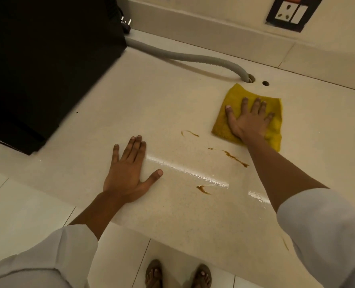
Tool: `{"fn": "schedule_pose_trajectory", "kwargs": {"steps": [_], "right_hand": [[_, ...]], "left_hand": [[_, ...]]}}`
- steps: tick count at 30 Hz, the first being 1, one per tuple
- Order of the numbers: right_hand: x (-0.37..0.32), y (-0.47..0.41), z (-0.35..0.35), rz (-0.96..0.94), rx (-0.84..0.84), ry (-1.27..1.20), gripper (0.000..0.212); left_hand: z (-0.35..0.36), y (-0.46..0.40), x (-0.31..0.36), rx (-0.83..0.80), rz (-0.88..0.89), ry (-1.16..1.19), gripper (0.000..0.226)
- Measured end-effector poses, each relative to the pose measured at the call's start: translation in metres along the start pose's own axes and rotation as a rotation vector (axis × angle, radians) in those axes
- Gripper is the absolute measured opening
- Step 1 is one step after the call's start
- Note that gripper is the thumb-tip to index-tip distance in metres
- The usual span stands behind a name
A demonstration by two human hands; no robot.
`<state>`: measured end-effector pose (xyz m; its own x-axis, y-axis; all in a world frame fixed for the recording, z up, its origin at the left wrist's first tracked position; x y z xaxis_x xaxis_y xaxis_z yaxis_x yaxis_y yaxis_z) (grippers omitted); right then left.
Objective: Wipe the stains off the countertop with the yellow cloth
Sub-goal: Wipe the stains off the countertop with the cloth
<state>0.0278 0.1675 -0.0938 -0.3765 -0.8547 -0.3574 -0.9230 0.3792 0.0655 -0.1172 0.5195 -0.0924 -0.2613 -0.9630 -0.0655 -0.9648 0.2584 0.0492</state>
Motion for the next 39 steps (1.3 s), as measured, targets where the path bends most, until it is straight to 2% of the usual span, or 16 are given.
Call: {"fn": "schedule_pose_trajectory", "kwargs": {"steps": [10, 18, 32, 39], "right_hand": [[-0.085, 0.029, 0.034, -0.174, -0.030, -0.031, 0.090], [-0.119, 0.077, 0.052, -0.281, -0.049, -0.044, 0.093], [-0.108, 0.145, 0.051, -0.332, -0.071, -0.052, 0.093], [-0.068, 0.153, 0.039, -0.302, -0.026, -0.059, 0.075]], "left_hand": [[-0.003, -0.001, 0.000, -0.020, -0.007, 0.007, 0.112], [-0.005, 0.002, -0.001, 0.011, -0.009, 0.079, 0.116], [-0.005, 0.005, -0.003, 0.053, 0.006, 0.123, 0.118], [-0.007, 0.012, -0.002, 0.091, 0.027, 0.071, 0.118]]}}
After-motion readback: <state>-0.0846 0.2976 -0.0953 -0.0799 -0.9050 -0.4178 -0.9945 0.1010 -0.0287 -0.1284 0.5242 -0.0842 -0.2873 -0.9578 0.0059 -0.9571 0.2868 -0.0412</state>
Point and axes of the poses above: each hand's wrist, its own y-axis away from the middle knuckle, its own z-axis out of the palm, x = y × z, the point moved 3 cm from there along -y, towards the middle knuckle, and after that the axes turned 15 degrees about -y, right-handed, at the moved point
